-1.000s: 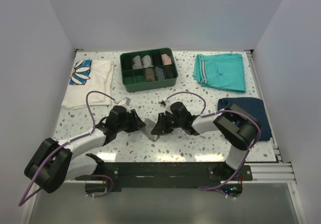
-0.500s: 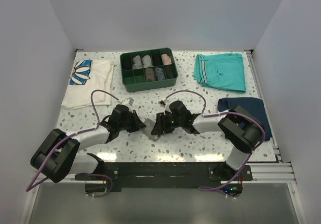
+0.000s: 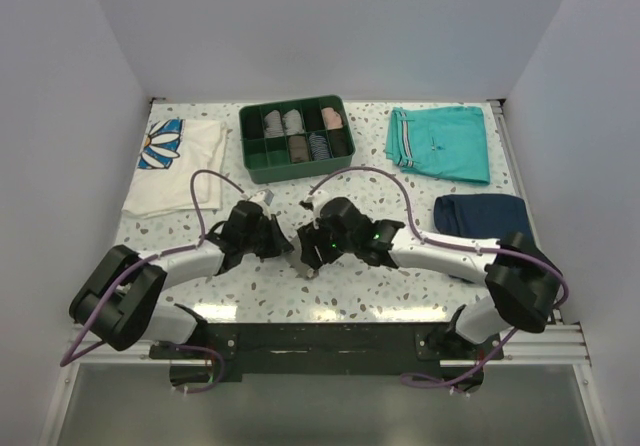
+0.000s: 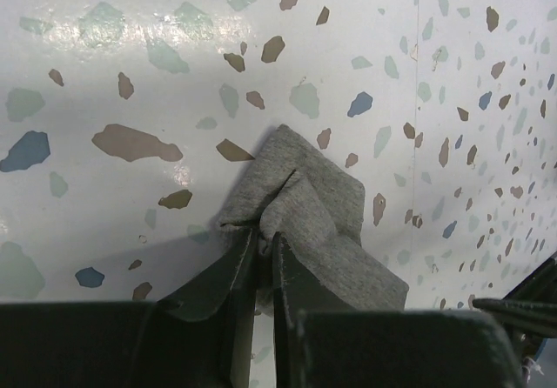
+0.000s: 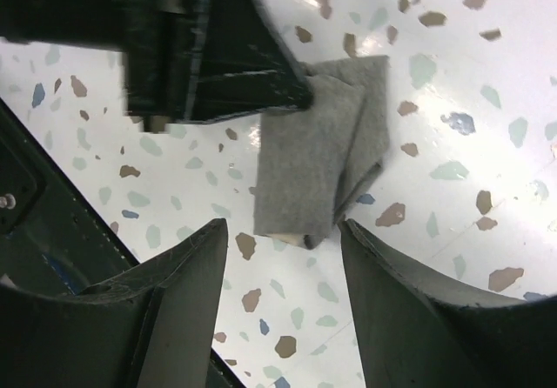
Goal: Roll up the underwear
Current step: Roll the underwear to the center of the board.
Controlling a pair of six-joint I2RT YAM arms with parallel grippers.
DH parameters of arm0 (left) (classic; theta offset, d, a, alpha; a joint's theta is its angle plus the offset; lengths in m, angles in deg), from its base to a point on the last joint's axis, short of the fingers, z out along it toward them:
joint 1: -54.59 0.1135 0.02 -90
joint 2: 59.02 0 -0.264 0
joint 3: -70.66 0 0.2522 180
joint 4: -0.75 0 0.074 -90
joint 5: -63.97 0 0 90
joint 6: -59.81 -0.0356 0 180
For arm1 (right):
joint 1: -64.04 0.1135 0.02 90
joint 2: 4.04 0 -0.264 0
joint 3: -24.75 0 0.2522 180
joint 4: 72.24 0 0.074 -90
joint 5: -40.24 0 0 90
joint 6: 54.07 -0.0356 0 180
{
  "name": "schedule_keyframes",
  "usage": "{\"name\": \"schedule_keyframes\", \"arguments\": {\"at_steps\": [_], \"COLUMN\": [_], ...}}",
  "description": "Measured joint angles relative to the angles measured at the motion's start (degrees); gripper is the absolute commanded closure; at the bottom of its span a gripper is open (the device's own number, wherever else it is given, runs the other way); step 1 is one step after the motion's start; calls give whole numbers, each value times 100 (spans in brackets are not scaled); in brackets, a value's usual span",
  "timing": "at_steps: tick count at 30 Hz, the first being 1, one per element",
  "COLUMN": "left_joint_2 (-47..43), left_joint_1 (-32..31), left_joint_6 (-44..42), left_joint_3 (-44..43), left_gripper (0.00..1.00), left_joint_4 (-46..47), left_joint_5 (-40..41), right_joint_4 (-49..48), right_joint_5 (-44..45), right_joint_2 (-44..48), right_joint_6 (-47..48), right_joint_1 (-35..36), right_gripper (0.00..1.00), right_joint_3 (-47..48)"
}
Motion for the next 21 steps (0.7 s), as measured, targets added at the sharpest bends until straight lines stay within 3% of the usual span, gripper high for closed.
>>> {"name": "schedule_keyframes", "arguments": {"at_steps": [8, 21], "left_joint_2": [13, -26], "left_joint_1": [0, 0], "left_joint_6": [-2, 4], "left_joint_3": [-79, -79], "left_gripper": [84, 87], "left_joint_4": [-144, -208], "left_joint_5": [4, 26], "right_joint_4": [448, 1047], "right_joint_5": [949, 1556], "right_joint_2": [-457, -896], "right_joint_6": [509, 815], "right_joint_1": [601, 1014], "right_gripper": [41, 41], "right_joint_3": [446, 942]}}
